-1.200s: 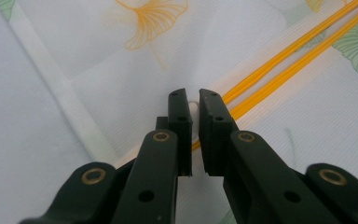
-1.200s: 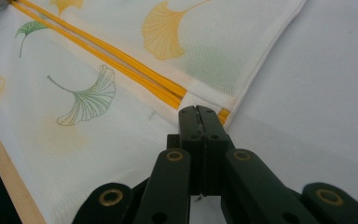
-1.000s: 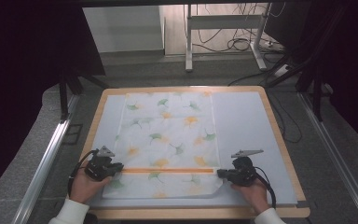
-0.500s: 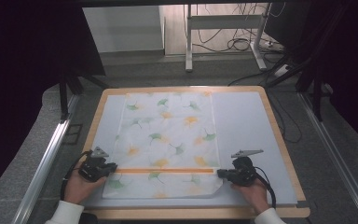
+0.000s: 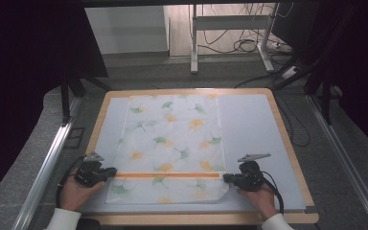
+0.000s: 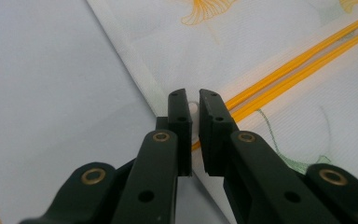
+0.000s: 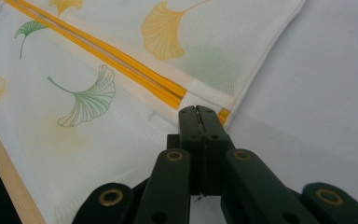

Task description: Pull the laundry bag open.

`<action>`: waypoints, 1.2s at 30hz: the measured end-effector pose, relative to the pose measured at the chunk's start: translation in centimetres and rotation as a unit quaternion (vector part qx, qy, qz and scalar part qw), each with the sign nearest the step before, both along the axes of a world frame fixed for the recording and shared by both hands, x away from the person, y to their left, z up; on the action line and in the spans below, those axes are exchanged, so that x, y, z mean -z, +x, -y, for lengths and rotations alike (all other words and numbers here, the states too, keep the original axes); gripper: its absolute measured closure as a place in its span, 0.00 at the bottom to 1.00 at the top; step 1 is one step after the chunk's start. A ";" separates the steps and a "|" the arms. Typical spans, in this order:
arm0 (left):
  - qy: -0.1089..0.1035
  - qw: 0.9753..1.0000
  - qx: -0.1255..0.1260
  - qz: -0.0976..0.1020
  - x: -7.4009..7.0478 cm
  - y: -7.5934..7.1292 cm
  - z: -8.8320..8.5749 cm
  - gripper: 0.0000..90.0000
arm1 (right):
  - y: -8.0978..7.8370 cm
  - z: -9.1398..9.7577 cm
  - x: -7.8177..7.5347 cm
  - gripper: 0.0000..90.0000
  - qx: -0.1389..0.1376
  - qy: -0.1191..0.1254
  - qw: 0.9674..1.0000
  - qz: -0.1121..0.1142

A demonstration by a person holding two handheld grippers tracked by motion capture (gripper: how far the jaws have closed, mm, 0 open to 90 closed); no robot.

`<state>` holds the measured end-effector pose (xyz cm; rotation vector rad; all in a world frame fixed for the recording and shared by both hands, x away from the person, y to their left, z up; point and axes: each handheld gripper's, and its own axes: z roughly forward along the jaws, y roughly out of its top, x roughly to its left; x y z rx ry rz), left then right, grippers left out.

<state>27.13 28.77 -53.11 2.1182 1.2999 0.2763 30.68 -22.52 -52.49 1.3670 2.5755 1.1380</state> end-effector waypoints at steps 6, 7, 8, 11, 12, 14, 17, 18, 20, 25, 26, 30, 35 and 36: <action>0.008 1.000 0.002 0.014 0.0 0.0 0.3 0.93 | 0.0 0.0 0.0 0.99 0.001 0.000 1.000 0.000; 0.009 1.000 0.002 0.018 0.0 -0.1 0.3 0.92 | 0.0 0.0 0.0 0.99 0.001 0.000 1.000 -0.001; 0.010 1.000 0.000 0.021 0.0 -0.1 0.3 0.90 | 0.0 0.0 0.0 0.99 0.000 0.000 1.000 0.000; 0.013 0.999 -0.013 0.036 -0.1 -0.2 0.2 0.81 | 0.0 0.0 0.0 0.99 0.001 -0.002 1.000 0.001; 0.013 0.999 -0.018 0.040 -0.1 -0.2 0.2 0.78 | -0.1 0.0 0.0 0.99 0.000 -0.002 1.000 0.001; 0.011 0.998 -0.028 0.046 -0.2 -0.2 0.0 0.71 | -0.1 0.0 0.0 0.99 0.000 -0.002 1.000 0.002; 0.005 0.998 -0.035 0.055 -0.4 -0.2 -0.1 0.63 | -0.1 0.0 0.0 0.99 0.000 -0.003 1.000 0.002; 0.002 0.998 -0.036 0.058 -0.5 -0.2 -0.1 0.59 | -0.1 -0.1 0.0 0.99 0.000 -0.003 1.000 0.003; -0.003 0.997 -0.034 0.067 -0.7 -0.3 0.0 0.54 | -0.1 -0.1 -0.1 0.99 0.000 -0.004 1.000 0.002; -0.002 0.995 -0.022 0.100 -1.3 -0.7 0.6 0.42 | -0.3 -0.3 -0.2 0.99 0.001 -0.012 1.000 0.013; 0.000 0.994 -0.022 0.108 -1.4 -0.8 0.7 0.41 | -0.3 -0.4 -0.4 0.99 0.000 -0.010 1.000 0.015; -0.010 0.991 -0.016 0.132 -2.0 -1.2 1.2 0.37 | -0.7 -0.2 -1.3 0.99 -0.009 0.004 0.999 0.051; -0.028 0.989 -0.003 0.144 -2.4 -1.4 2.1 0.36 | -1.4 1.0 -2.6 0.93 -0.006 0.016 0.994 0.106; -0.028 0.989 -0.001 0.146 -2.4 -1.4 2.3 0.36 | -1.6 1.5 -2.8 0.85 -0.004 0.014 0.993 0.120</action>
